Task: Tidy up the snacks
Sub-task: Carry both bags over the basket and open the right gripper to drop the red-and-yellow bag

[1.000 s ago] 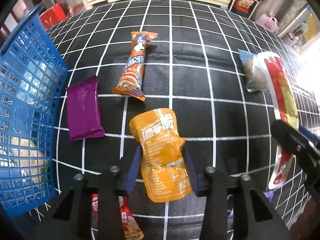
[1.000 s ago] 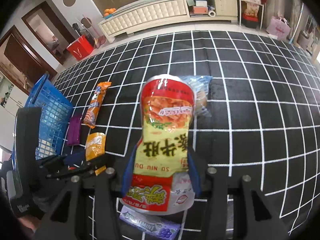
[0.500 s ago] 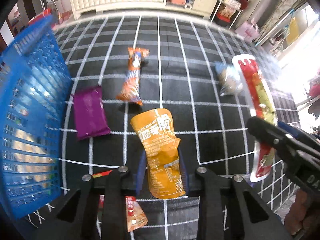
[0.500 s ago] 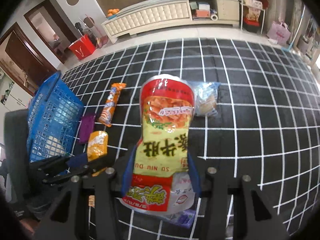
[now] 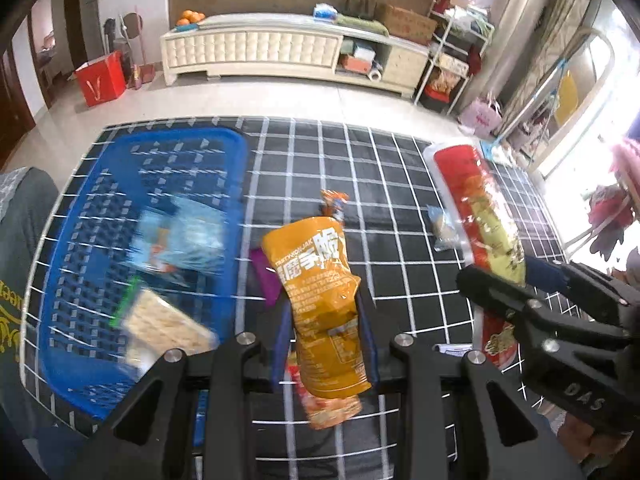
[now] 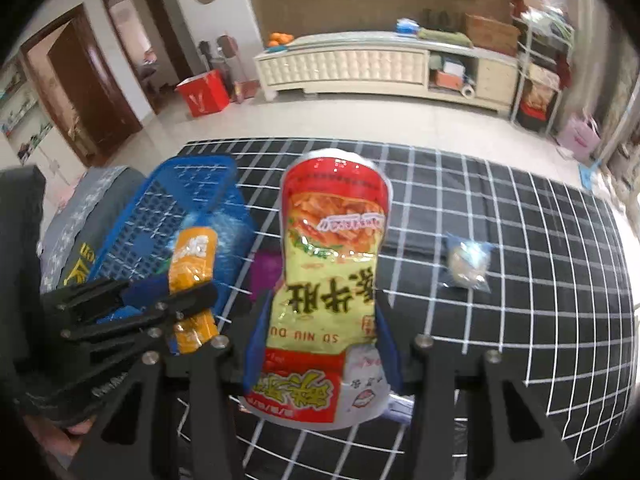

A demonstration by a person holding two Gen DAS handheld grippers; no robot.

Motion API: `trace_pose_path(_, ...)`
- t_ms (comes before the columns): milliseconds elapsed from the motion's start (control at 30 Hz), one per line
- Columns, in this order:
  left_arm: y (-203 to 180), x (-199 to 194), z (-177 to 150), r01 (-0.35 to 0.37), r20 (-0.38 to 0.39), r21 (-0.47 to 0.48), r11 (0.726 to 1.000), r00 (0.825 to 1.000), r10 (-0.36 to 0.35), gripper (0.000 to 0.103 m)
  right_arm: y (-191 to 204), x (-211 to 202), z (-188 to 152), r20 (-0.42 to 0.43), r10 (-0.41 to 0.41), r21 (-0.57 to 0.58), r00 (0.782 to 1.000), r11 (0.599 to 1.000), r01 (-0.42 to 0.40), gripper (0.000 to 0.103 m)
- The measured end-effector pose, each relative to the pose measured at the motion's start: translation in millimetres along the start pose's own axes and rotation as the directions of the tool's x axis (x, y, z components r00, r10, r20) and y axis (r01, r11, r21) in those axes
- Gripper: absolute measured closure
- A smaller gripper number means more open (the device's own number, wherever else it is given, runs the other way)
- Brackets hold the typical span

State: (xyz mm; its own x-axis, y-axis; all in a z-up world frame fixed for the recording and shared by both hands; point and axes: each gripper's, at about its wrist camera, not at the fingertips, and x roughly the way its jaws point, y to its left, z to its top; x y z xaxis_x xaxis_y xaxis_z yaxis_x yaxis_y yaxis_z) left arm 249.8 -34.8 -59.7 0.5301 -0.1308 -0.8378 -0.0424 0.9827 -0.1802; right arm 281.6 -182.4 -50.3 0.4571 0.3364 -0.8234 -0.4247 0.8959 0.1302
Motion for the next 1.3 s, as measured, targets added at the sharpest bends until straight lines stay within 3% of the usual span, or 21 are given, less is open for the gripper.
trace_pose_path(367, 111.0, -47.4, 3.7, -0.095, 0.054, -0.031, 0.995, 0.994, 0.097, 0.075, 89.7, 20.3, 10.6, -0.006, 0.082, -0.077, 0.997, 0.994, -0.082, 0.051)
trace_pose_path(600, 158.5, -56.8, -6.2, -0.104, 0.051, -0.079, 0.991, 0.993, 0.108, 0.075, 138.3, 43.8, 20.7, -0.042, 0.105, -0.134, 0.994, 0.985, -0.11, 0.051)
trace_pose_path(833, 183.6, -60.3, -9.0, -0.095, 0.056, -0.097, 0.991, 0.993, 0.1, 0.075, 169.8, 71.4, 22.7, -0.107, 0.072, -0.184, 0.992, 0.979, -0.091, 0.05)
trace_pose_path(1000, 194.3, -58.7, -11.1, -0.088, 0.055, -0.112, 0.99, 0.994, 0.095, 0.075, 177.3, 90.2, 20.5, -0.157, 0.049, -0.191, 0.986, 0.978, -0.079, 0.05)
trace_pose_path(1233, 202.4, -54.5, -13.4, -0.071, 0.045, -0.112, 0.991, 0.996, 0.076, 0.075, 181.6, 107.7, 15.3, -0.196, -0.039, -0.209, 0.98, 0.978, -0.002, 0.049)
trace_pose_path(1300, 203.1, -54.1, -13.7, -0.071, 0.045, -0.11, 0.991, 0.996, 0.076, 0.075, 182.1, 108.8, 16.7, -0.201, -0.038, -0.207, 0.979, 0.978, -0.004, 0.045)
